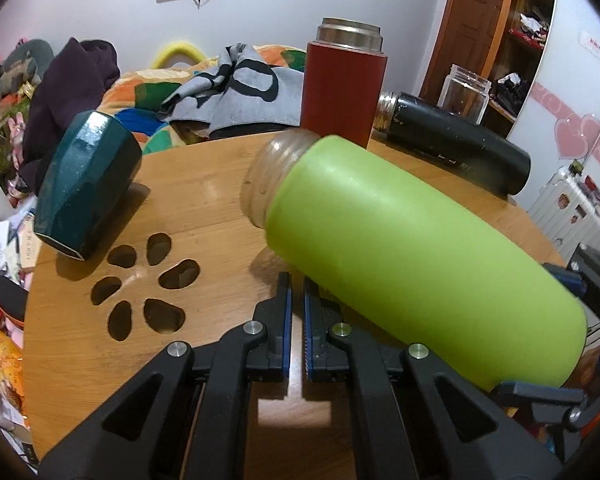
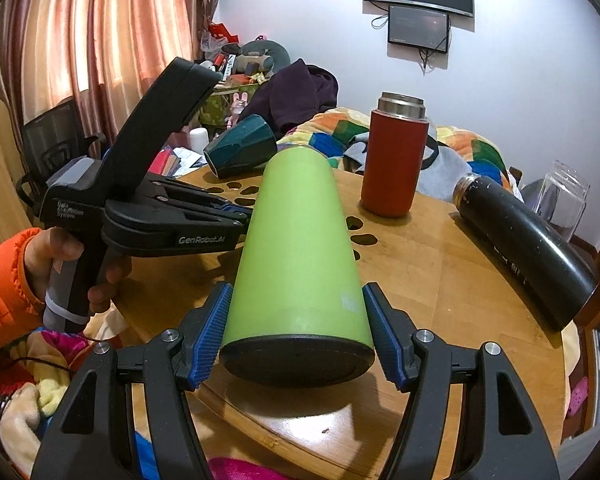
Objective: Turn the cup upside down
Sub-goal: 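Tilt the green bottle with the right tool and lay it sideways on the table, then lift the green bottle with the right tool and stand it base-up on the table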
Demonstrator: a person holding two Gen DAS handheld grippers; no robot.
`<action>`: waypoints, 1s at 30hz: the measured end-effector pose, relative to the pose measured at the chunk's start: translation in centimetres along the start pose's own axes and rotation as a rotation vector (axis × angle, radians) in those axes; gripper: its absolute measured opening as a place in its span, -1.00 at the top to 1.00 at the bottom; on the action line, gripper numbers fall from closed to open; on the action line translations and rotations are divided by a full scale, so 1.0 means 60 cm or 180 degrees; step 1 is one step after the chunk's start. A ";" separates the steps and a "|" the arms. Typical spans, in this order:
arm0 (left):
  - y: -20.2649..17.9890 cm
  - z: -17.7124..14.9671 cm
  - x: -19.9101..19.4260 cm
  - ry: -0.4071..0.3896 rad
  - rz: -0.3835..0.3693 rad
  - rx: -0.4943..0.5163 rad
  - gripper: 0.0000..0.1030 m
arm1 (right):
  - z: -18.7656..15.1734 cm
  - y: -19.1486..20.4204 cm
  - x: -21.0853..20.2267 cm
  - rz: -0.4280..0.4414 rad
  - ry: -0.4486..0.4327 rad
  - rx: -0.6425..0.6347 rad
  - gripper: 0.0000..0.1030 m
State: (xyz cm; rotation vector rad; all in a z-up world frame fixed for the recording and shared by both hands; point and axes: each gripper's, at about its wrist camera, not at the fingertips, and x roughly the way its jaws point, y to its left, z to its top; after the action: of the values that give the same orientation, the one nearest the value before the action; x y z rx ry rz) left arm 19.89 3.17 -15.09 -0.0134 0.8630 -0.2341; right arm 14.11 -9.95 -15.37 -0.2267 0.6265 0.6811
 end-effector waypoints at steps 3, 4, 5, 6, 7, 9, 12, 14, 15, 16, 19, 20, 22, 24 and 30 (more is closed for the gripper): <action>-0.003 -0.006 -0.009 -0.0054 0.0007 0.0027 0.93 | -0.002 -0.008 0.000 0.0003 -0.0005 0.0086 -0.22; -0.002 -0.006 -0.013 -0.0062 0.0007 0.0023 0.93 | -0.002 -0.010 -0.001 0.0023 -0.0004 0.0110 -0.22; -0.001 -0.007 -0.016 -0.0078 0.0017 0.0022 0.93 | -0.002 -0.011 -0.001 0.0037 -0.0005 0.0128 -0.22; -0.002 -0.007 -0.020 -0.0095 0.0024 0.0027 0.93 | -0.002 -0.010 -0.002 0.0032 -0.0010 0.0120 -0.22; -0.002 -0.006 -0.024 -0.0116 0.0035 0.0032 0.93 | -0.003 -0.008 -0.003 0.0017 -0.0017 0.0102 -0.22; -0.004 -0.003 -0.039 -0.0209 0.0052 0.0056 0.93 | -0.004 -0.003 -0.004 -0.0005 -0.0030 0.0075 -0.22; -0.013 0.003 -0.067 -0.0376 0.0029 0.0111 0.86 | -0.006 -0.004 -0.006 0.0046 -0.0046 0.0112 -0.24; -0.025 0.009 -0.083 -0.0464 -0.0042 0.0163 0.80 | -0.009 -0.006 -0.005 0.0092 -0.0045 0.0149 -0.26; -0.030 0.012 -0.087 -0.0482 -0.0070 0.0192 0.77 | -0.011 -0.005 -0.003 0.0090 -0.0034 0.0153 -0.27; -0.039 0.014 -0.090 -0.0506 -0.0095 0.0236 0.76 | -0.013 -0.003 -0.002 0.0086 -0.0024 0.0150 -0.27; -0.064 0.019 -0.092 -0.0545 -0.0163 0.0348 0.75 | -0.019 0.000 0.007 0.0093 0.0050 0.0167 -0.27; -0.070 0.019 -0.093 -0.0566 -0.0172 0.0376 0.75 | -0.021 0.001 0.010 0.0087 0.0077 0.0173 -0.27; -0.077 0.021 -0.095 -0.0582 -0.0200 0.0397 0.75 | -0.024 0.001 0.014 0.0058 0.0120 0.0185 -0.27; -0.079 0.024 -0.092 -0.0586 -0.0229 0.0387 0.75 | -0.025 -0.001 0.012 0.0060 0.0122 0.0220 -0.23; -0.081 0.025 -0.102 -0.0629 -0.0283 0.0396 0.75 | -0.019 0.006 -0.018 -0.0044 -0.0062 0.0169 -0.23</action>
State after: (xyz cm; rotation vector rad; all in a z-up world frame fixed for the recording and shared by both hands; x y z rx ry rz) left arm 16.21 -0.44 -9.02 0.0408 0.6507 -0.3635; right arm 12.69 -10.67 -15.64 -0.1750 0.6231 0.6517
